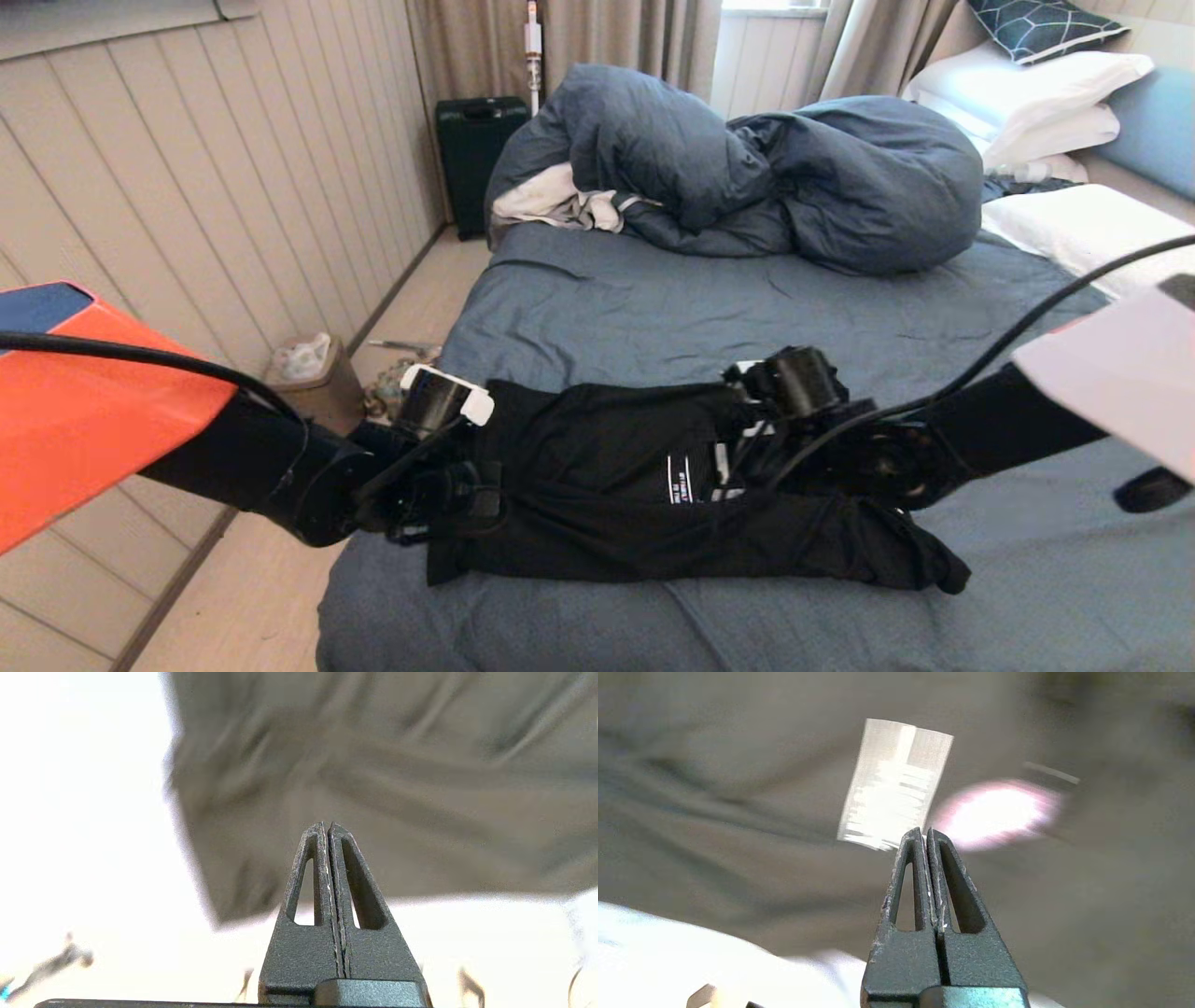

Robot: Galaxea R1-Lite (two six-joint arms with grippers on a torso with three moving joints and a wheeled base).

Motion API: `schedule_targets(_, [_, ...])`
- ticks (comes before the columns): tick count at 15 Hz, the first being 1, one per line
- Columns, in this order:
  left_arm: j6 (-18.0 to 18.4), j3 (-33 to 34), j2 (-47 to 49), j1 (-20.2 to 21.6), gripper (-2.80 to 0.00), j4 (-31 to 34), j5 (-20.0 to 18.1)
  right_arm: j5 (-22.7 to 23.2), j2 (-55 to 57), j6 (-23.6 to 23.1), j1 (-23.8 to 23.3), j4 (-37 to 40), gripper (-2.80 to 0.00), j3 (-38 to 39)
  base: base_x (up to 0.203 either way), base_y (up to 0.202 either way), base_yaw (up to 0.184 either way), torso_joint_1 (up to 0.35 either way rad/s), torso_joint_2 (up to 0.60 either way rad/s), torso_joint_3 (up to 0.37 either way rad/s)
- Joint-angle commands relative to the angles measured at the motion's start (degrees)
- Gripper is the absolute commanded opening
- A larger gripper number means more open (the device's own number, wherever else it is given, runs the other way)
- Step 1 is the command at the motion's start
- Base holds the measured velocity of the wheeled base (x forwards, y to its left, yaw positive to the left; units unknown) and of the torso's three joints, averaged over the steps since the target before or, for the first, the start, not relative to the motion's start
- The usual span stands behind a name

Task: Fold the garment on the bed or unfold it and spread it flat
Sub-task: Fold the black T-shirt

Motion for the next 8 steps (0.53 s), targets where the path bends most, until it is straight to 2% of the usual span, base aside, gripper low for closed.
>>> schedule_targets(1, [-0.12, 4.8, -3.25, 1.07, -2.8, -0.28, -0.09, -0.04, -7.34, -0.38, -5.57, -0.11, -2.8, 5.87, 0.0, 0.0, 0.0, 0.0, 0.0, 0.0])
schedule_targets(3, [1.43, 10.46, -3.99, 3.92, -2.8, -1.59, -2.56, -0.03, -9.35, -2.87, -12.85, -0.5, -2.8, 12.15, 0.0, 0.0, 0.0, 0.0, 0.0, 0.0])
schedule_targets(5, [4.52, 13.53, -3.45, 7.74, -2.8, -2.99, -7.9, 0.86, -10.5, -4.74, -19.67, -0.81, -2.8, 14.76, 0.0, 0.0, 0.0, 0.0, 0.0, 0.0])
schedule_targets(6, [4.7, 13.73, -3.05, 8.48, -2.8, -3.17, -9.82, 2.37, -11.75, -5.17, -22.29, -0.85, -2.8, 15.03, 0.0, 0.0, 0.0, 0.0, 0.0, 0.0])
schedule_targets(8, [4.65, 13.78, -2.57, 9.57, -2.8, -3.2, -12.54, 9.78, -14.37, -5.45, -26.92, -0.73, -2.8, 14.49, 0.0, 0.0, 0.0, 0.0, 0.0, 0.0])
